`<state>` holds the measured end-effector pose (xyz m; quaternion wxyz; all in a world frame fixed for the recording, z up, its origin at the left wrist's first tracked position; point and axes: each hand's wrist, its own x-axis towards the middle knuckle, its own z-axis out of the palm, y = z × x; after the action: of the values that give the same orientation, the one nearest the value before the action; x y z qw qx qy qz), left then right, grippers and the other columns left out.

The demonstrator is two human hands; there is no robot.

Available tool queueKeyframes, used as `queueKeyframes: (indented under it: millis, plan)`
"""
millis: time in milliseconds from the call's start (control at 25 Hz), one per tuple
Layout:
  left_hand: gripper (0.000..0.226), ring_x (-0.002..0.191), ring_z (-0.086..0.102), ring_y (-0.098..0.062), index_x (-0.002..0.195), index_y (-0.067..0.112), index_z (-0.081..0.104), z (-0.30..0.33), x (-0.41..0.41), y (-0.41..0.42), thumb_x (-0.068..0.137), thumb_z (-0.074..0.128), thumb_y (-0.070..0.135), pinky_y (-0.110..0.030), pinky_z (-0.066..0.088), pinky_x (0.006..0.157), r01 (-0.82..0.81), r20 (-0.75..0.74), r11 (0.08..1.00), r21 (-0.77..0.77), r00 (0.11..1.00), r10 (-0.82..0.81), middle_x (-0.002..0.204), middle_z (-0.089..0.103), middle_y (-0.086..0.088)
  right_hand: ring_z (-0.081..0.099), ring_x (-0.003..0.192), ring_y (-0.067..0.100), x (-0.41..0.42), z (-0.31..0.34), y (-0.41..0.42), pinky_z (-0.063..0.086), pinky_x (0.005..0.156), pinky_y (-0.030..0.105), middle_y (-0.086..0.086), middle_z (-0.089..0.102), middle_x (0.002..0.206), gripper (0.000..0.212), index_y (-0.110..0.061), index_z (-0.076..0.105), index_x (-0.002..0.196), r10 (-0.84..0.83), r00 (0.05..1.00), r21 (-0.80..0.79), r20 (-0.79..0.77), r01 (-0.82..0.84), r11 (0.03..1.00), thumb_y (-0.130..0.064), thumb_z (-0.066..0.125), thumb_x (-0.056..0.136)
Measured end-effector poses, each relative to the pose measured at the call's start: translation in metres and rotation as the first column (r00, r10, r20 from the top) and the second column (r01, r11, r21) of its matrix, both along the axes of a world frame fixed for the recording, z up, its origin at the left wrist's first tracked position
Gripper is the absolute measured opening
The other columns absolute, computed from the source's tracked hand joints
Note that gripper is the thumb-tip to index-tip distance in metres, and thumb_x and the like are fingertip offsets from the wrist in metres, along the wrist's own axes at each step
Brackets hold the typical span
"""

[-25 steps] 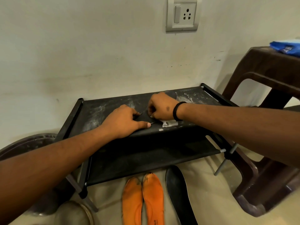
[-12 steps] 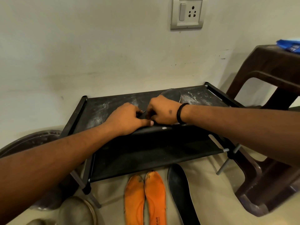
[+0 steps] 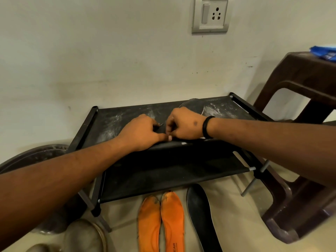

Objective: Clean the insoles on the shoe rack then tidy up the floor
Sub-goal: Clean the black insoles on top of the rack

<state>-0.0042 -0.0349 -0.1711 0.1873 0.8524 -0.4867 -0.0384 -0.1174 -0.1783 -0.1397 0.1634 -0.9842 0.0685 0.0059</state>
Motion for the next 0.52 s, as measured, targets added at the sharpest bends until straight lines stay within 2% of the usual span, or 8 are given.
queueKeyframes:
  millis: [80, 160, 240, 280, 360, 440, 520]
  plan:
    - [0.071, 0.063, 0.064, -0.013, 0.103, 0.013, 0.075, 0.000, 0.000, -0.002, 0.071, 0.068, 0.076, -0.038, 0.058, 0.068, -0.001, 0.012, 1.000, -0.007, 1.000, 0.001, 0.072, 0.070, -0.002, 0.065, 0.077, 0.008, 0.006, 0.000, -0.010, 0.054, 0.074, 0.024, -0.006, 0.073, 0.081, 0.012, -0.022, 0.074, 0.075, -0.016, 1.000, -0.016, 0.010, 0.017, 1.000, -0.012, 0.071, 0.080]
    - [0.075, 0.079, 0.068, -0.013, 0.119, 0.015, 0.072, -0.001, 0.001, -0.002, 0.074, 0.067, 0.074, -0.039, 0.059, 0.078, 0.001, -0.002, 1.000, -0.005, 1.000, -0.001, 0.095, 0.075, -0.002, 0.067, 0.084, 0.014, 0.014, 0.004, -0.036, 0.056, 0.080, 0.034, -0.004, 0.074, 0.087, 0.012, -0.022, 0.076, 0.081, -0.161, 0.987, -0.153, 0.026, 0.163, 0.975, -0.013, 0.069, 0.082]
    - [0.084, 0.085, 0.069, -0.014, 0.124, 0.017, 0.071, -0.001, 0.000, -0.002, 0.069, 0.063, 0.080, -0.042, 0.060, 0.081, 0.006, -0.008, 1.000, 0.002, 1.000, -0.006, 0.103, 0.075, -0.001, 0.067, 0.086, 0.020, 0.019, 0.003, -0.050, 0.057, 0.082, 0.040, 0.001, 0.073, 0.090, 0.014, -0.020, 0.076, 0.085, -0.276, 0.959, -0.191, 0.060, 0.282, 0.940, -0.011, 0.066, 0.083]
    - [0.091, 0.086, 0.070, -0.015, 0.123, 0.017, 0.071, -0.001, 0.000, -0.002, 0.063, 0.059, 0.085, -0.043, 0.060, 0.082, 0.008, -0.012, 1.000, 0.003, 1.000, -0.008, 0.102, 0.075, -0.002, 0.067, 0.086, 0.021, 0.021, 0.002, -0.047, 0.058, 0.083, 0.040, 0.003, 0.073, 0.091, 0.013, -0.018, 0.076, 0.086, -0.275, 0.959, -0.166, 0.065, 0.282, 0.945, -0.010, 0.065, 0.083]
    - [0.098, 0.079, 0.070, -0.015, 0.115, 0.018, 0.074, -0.002, 0.002, -0.001, 0.053, 0.051, 0.090, -0.041, 0.060, 0.078, 0.011, -0.021, 1.000, -0.002, 1.000, -0.011, 0.093, 0.076, -0.003, 0.068, 0.084, 0.018, 0.020, -0.001, -0.024, 0.058, 0.081, 0.034, 0.003, 0.074, 0.088, 0.014, -0.015, 0.076, 0.085, -0.175, 0.984, -0.078, 0.045, 0.178, 0.981, -0.006, 0.066, 0.082]
    - [0.084, 0.060, 0.064, -0.015, 0.096, 0.017, 0.078, -0.003, 0.004, -0.001, 0.056, 0.054, 0.087, -0.037, 0.058, 0.063, 0.014, -0.009, 1.000, 0.004, 1.000, -0.014, 0.070, 0.070, -0.002, 0.068, 0.079, 0.011, 0.015, -0.002, -0.001, 0.056, 0.074, 0.025, -0.001, 0.074, 0.083, 0.014, -0.014, 0.077, 0.082, -0.055, 0.998, 0.023, 0.027, 0.054, 0.998, -0.004, 0.068, 0.079]
    - [0.069, 0.052, 0.057, -0.015, 0.090, 0.017, 0.077, -0.003, 0.005, -0.003, 0.067, 0.062, 0.080, -0.035, 0.052, 0.055, 0.019, 0.001, 1.000, 0.014, 1.000, -0.020, 0.059, 0.063, -0.001, 0.067, 0.079, 0.011, 0.018, -0.002, -0.006, 0.056, 0.074, 0.024, -0.001, 0.074, 0.084, 0.011, -0.016, 0.076, 0.083, -0.043, 0.999, 0.005, 0.027, 0.042, 0.999, -0.007, 0.071, 0.080]
